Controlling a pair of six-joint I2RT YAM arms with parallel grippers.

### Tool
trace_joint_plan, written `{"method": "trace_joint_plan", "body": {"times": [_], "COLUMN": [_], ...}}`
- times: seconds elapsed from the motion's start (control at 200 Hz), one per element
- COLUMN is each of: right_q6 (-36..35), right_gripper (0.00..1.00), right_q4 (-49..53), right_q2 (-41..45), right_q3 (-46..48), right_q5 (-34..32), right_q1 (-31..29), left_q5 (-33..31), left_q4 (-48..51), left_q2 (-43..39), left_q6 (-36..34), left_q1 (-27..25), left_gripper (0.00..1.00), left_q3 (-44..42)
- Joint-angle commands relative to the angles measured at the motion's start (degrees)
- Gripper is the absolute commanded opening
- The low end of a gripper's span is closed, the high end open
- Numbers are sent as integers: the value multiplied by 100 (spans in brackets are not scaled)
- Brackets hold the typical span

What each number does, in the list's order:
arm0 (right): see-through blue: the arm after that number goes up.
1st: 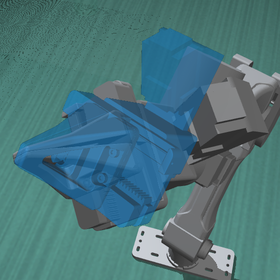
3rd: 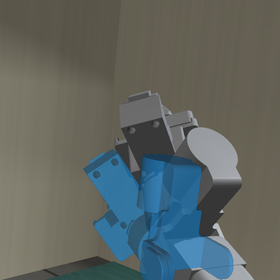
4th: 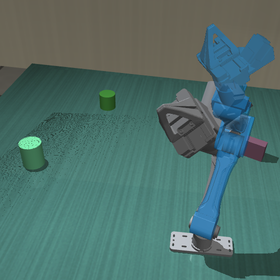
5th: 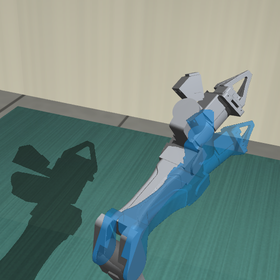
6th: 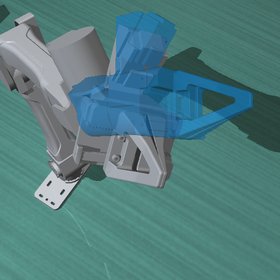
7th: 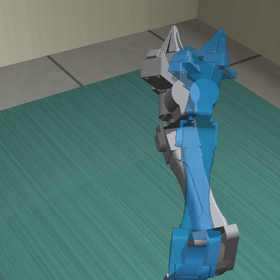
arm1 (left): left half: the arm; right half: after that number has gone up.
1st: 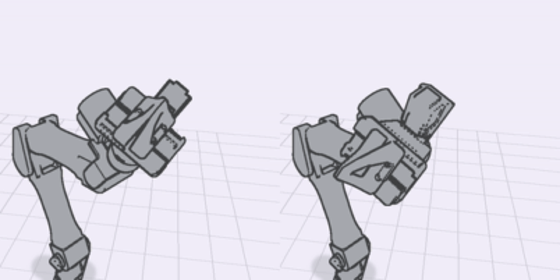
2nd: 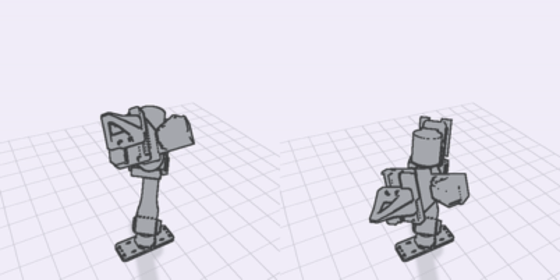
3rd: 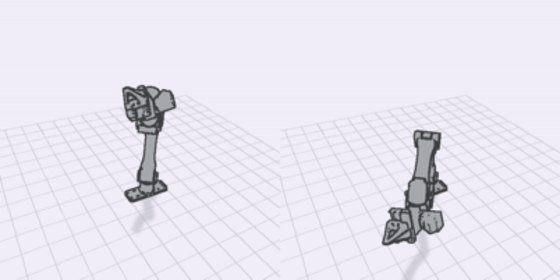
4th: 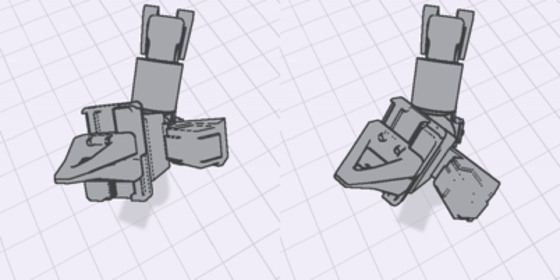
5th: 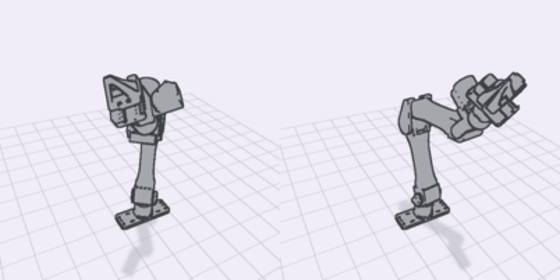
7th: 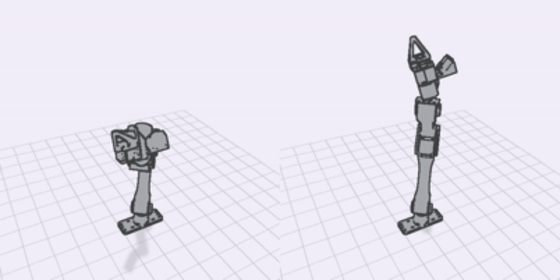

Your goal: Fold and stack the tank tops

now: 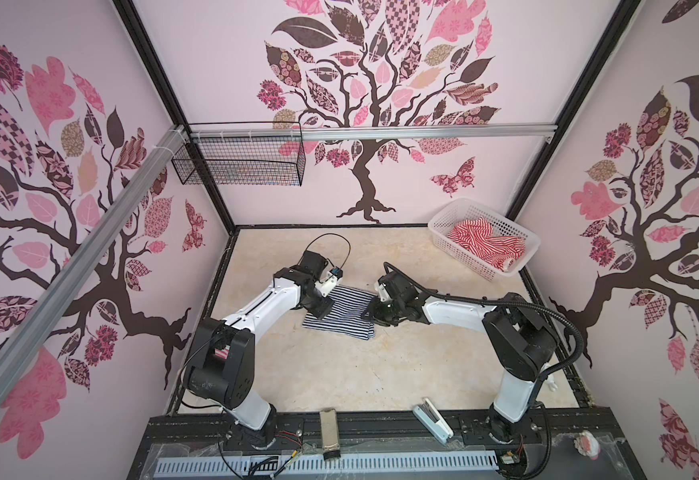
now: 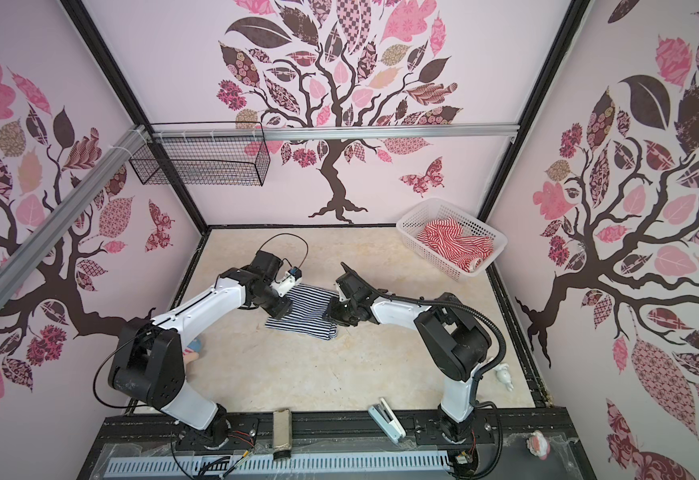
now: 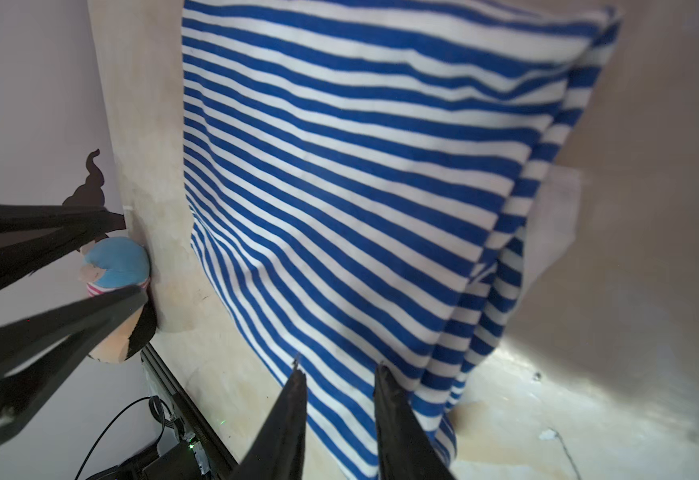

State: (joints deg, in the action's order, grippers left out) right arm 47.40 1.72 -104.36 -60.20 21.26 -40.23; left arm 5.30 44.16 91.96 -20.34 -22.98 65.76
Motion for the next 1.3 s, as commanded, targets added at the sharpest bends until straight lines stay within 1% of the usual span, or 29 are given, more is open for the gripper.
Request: {"method": "trace_joint_plan", "body": {"times": [0.0, 0.105, 0.23, 0.325, 0.425, 0.565, 0.67, 0.785, 0.87, 0.971, 1.011, 1.096, 1.191, 1.296], "right_q6": [169, 197, 217, 206, 212, 219, 127, 69, 42, -32, -59, -86, -40, 5], "right_gripper": [31, 31, 31, 30, 30, 29, 28, 27, 30, 31, 31, 29, 25, 21], "right_q4": [-262, -308, -349, -395, -467, -528, -448, -282, -119, 93, 191, 203, -36, -270], "right_q2": [118, 80, 43, 26, -13, 76, 334, 700, 904, 963, 910, 686, 348, -117], "right_q3": [73, 233, 563, 829, 1071, 1276, 1345, 1220, 991, 678, 529, 310, 169, -30], "right_q5": [-5, -46, -109, -172, -162, -129, -157, -205, -311, -546, -644, -640, -415, -93], "right_q1": [-128, -237, -292, -310, -320, -337, -337, -337, -337, -320, -290, -136, 158, 468], "left_q5": [153, -55, 352, 402, 295, -93, -146, 330, 639, 865, 885, 861, 866, 959], "left_q4": [-116, -111, 54, -40, -11, 72, 31, 189, 285, 409, 428, 413, 317, 84], "left_q2": [223, 583, 728, 683, 796, 1082, 865, 354, 73, -13, 3, 105, 214, 294], "left_q6": [121, 124, 16, -9, -94, -116, -107, -28, 87, 138, 148, 128, 86, 24], "left_q1": [-154, -154, -163, -171, -171, -172, -171, -180, -222, -377, -497, -816, -1184, -1455], "left_gripper": [53, 52, 52, 52, 52, 51, 51, 51, 52, 52, 53, 53, 53, 53], "left_q3": [-134, -89, -187, -388, -502, -551, -630, -481, -265, -4, 70, 100, -10, -218]}}
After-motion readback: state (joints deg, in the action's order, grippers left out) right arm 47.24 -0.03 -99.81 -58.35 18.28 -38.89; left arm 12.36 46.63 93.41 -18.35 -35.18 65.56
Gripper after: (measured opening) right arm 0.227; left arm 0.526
